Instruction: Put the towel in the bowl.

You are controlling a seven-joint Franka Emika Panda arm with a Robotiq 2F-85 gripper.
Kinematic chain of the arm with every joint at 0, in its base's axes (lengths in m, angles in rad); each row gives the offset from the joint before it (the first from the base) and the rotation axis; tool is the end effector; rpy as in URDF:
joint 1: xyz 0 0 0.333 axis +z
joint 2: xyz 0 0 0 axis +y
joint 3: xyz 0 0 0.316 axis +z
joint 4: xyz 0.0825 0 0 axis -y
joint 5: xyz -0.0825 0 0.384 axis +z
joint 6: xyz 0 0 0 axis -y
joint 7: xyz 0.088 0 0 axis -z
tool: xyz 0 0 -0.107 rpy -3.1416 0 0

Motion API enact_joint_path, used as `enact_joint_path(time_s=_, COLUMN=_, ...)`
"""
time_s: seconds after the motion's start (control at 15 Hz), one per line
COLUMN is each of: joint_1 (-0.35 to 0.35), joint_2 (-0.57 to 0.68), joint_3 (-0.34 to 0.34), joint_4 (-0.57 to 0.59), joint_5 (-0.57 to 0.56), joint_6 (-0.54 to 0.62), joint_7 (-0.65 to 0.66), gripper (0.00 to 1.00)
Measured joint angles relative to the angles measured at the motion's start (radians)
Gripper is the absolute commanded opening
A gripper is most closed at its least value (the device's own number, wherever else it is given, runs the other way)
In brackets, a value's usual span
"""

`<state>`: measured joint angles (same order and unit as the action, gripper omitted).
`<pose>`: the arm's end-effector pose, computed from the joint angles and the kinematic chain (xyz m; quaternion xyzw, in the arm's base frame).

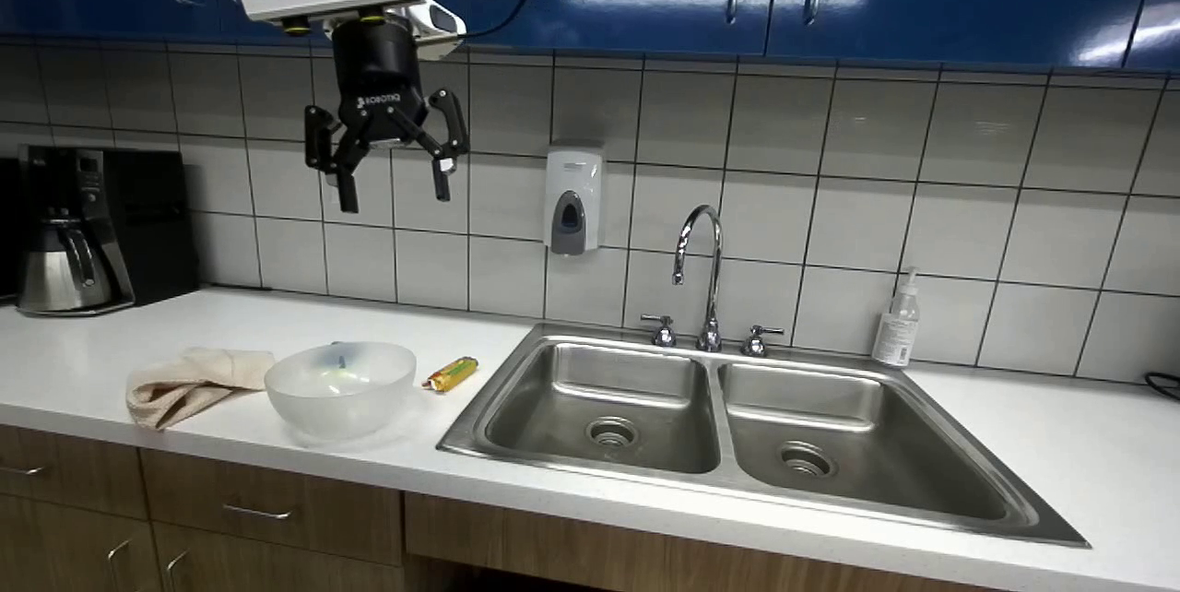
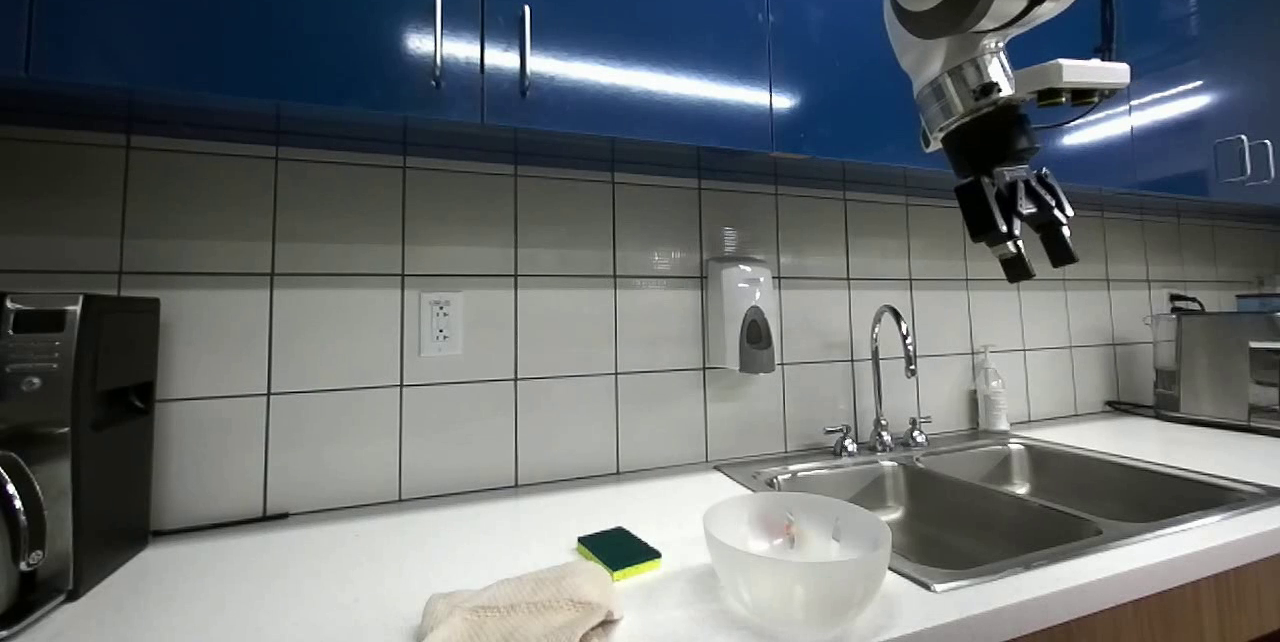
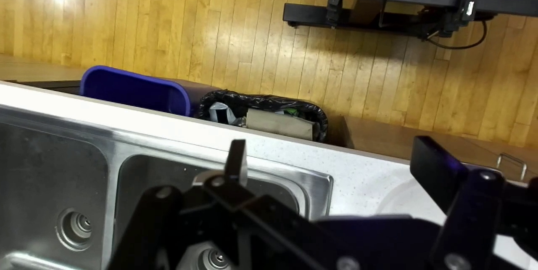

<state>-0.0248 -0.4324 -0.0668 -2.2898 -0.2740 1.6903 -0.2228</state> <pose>0.4002 -0.0652 0.5072 0.9846 0.0965 -0.1001 0.1058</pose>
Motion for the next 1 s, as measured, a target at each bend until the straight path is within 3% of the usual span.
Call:
enact_joint_path(time_s=0.47, joint_1=0.077, joint_2=-0.066, joint_3=0.080, joint_4=-0.127, joint_5=0.058, joint_6=0.099, joint_7=0.101, gripper=1.00)
enact_joint_path(time_s=1.0, joint_1=0.146, joint_2=-0.078, joint_3=0.182, joint_4=-0.228, joint_5=0.187, joint_6=0.312, joint_7=0.276, gripper=1.00)
